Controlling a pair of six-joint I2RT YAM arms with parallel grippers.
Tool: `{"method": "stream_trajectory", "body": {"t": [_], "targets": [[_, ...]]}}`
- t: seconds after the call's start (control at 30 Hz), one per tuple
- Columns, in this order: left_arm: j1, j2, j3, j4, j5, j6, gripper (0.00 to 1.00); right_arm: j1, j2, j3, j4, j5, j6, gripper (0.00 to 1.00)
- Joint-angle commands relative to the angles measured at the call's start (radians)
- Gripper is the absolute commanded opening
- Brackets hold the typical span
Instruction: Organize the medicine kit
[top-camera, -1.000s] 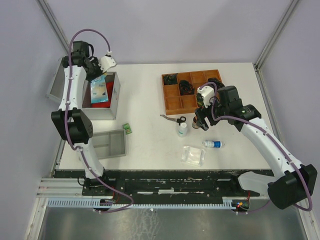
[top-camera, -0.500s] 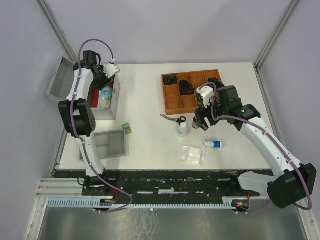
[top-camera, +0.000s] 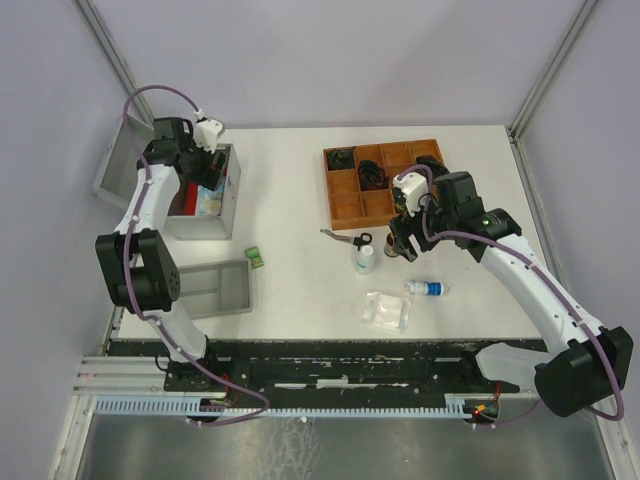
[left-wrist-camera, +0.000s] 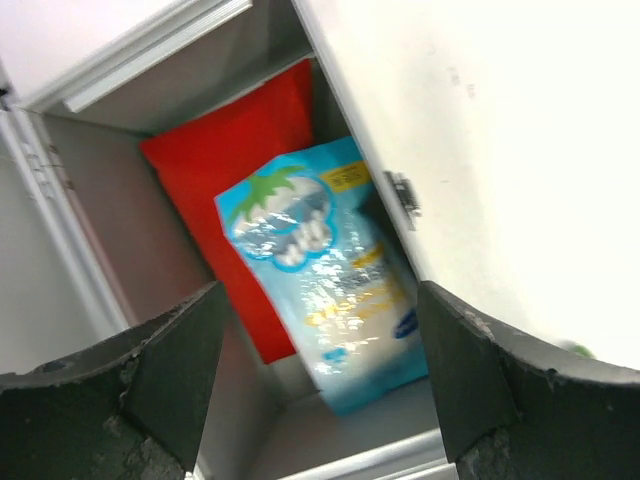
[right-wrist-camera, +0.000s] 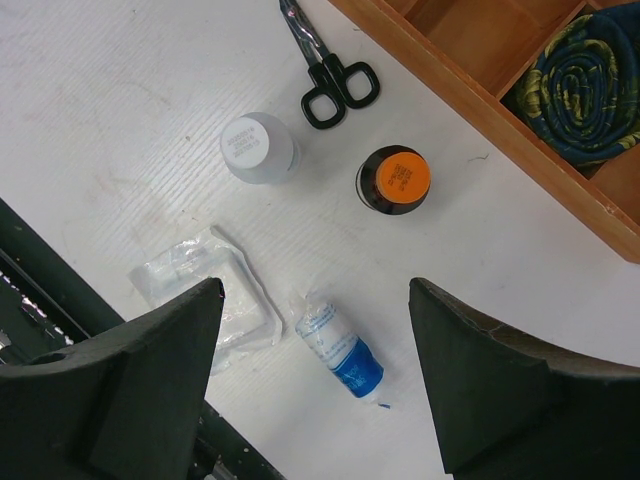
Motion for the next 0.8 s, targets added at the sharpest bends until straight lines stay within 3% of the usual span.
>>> {"method": "stream_trajectory", "body": {"t": [0.0, 0.3, 0.63, 0.77], "targets": [[-0.002, -0.086, -0.093, 0.122, 0.146, -0.259, 0.83, -0.003, -0.005, 0.003, 0.014, -0.017, -0.006, 0.84], [-0.015, -0.039, -0.184, 0.204, 0.168, -0.321, 0.80, -0.003, -0.009, 0.003, 0.011, -0.024, -0.005, 0.84], [-0.123, -0.052, -0.282, 0.194, 0.178, -0.312, 0.56, -0.002, -0.017, 0.003, 0.010, -0.024, -0.007, 0.84], [-0.224, -0.085, -0.323, 0.186, 0.180, -0.220, 0.47, -0.003, -0.015, 0.003, 0.009, -0.024, -0.006, 0.84]]}}
